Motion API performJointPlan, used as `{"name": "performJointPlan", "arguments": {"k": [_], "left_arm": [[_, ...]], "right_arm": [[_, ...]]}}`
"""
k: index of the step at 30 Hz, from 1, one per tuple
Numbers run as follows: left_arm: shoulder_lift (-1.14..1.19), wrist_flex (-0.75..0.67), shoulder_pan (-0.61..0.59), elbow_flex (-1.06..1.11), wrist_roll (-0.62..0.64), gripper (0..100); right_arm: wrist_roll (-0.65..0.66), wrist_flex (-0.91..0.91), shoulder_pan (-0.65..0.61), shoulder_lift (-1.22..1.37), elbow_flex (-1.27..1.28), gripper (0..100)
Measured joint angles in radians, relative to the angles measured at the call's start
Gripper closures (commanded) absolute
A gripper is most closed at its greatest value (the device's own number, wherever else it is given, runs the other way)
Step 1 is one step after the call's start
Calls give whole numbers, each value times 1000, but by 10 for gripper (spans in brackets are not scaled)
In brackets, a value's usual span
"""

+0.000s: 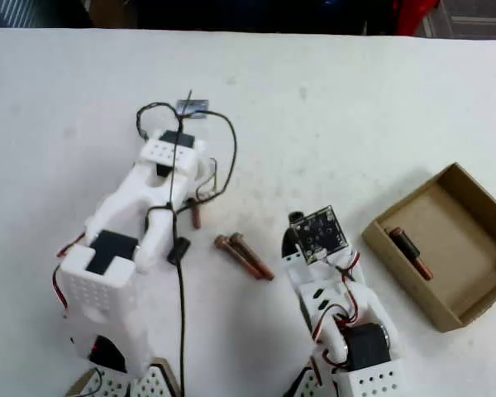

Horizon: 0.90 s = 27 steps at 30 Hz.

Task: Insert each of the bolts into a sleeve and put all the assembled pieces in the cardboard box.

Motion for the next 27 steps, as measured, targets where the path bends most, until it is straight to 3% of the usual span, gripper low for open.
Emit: {"name": "performJointPlan", "arguments": {"k": [7, 27], "left_arm": [[0, 49, 0, 0, -184, 898], [0, 57, -2, -15, -199, 897]], "right_arm": [[0, 0, 0, 0, 0, 981], [0, 0, 0, 0, 0, 981]]}}
